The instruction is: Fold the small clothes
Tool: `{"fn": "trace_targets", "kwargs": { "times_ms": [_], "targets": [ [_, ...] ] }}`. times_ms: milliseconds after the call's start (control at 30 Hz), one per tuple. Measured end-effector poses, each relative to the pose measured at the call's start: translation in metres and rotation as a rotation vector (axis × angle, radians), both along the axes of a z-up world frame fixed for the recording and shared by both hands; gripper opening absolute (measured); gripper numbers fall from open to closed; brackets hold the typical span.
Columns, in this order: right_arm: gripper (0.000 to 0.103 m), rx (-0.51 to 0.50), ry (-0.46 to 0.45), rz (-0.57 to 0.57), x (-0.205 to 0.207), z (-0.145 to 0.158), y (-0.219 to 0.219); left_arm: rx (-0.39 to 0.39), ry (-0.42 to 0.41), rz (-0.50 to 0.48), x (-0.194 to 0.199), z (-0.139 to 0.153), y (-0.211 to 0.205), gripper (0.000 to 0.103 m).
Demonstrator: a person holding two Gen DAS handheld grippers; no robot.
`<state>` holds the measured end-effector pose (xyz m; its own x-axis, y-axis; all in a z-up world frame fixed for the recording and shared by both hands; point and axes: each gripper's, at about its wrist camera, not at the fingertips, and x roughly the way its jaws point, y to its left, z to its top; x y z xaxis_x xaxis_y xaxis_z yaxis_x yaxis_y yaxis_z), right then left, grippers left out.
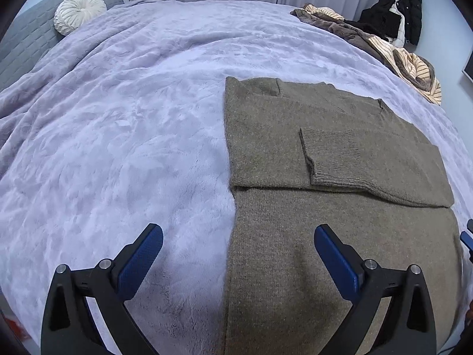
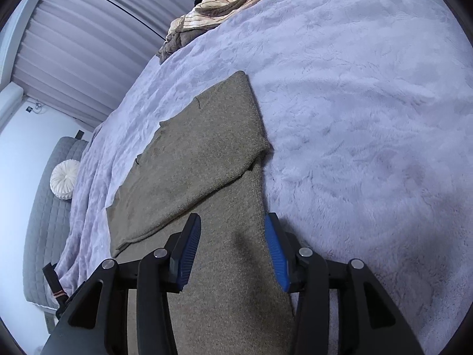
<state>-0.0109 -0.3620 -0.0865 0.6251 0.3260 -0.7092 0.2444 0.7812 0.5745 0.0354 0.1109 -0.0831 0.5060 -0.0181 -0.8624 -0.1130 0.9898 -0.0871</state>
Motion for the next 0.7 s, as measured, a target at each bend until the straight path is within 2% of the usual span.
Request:
{"fn": "trace_targets", "kwargs": {
  "times_ms": [200,300,433,500,600,667,700],
  "targets": [
    [0.050,-0.001,-0.010,0.026,-0.013,0.003,0.007,-0.087,0.016,-0.040,-0.020,0.002,0.000,0.102],
    [0.050,0.010,-0.015,0.036,-0.024,0.002,0.011,-0.132,0.026,-0.050,-0.043,-0.001,0.001,0.102],
    [0.051,0.046,-0.038,0.055,-0.046,0.000,0.017,-0.140,0.012,-0.053,-0.081,-0.005,0.001,0.102],
    [0.051,0.078,-0.081,0.072,-0.061,0.002,0.020,-0.194,-0.015,-0.046,-0.102,-0.004,0.006,0.102],
    [0.066,0.160,-0.170,0.104,-0.084,0.007,0.024,-0.284,-0.017,-0.011,-0.128,-0.006,0.014,0.102],
    [0.080,0.214,-0.225,0.113,-0.099,0.011,0.025,-0.293,-0.007,0.000,-0.143,-0.010,0.017,0.102],
    [0.080,0.232,-0.244,0.119,-0.106,0.013,0.026,-0.289,-0.008,0.002,-0.150,-0.012,0.018,0.102]
  ]
}}
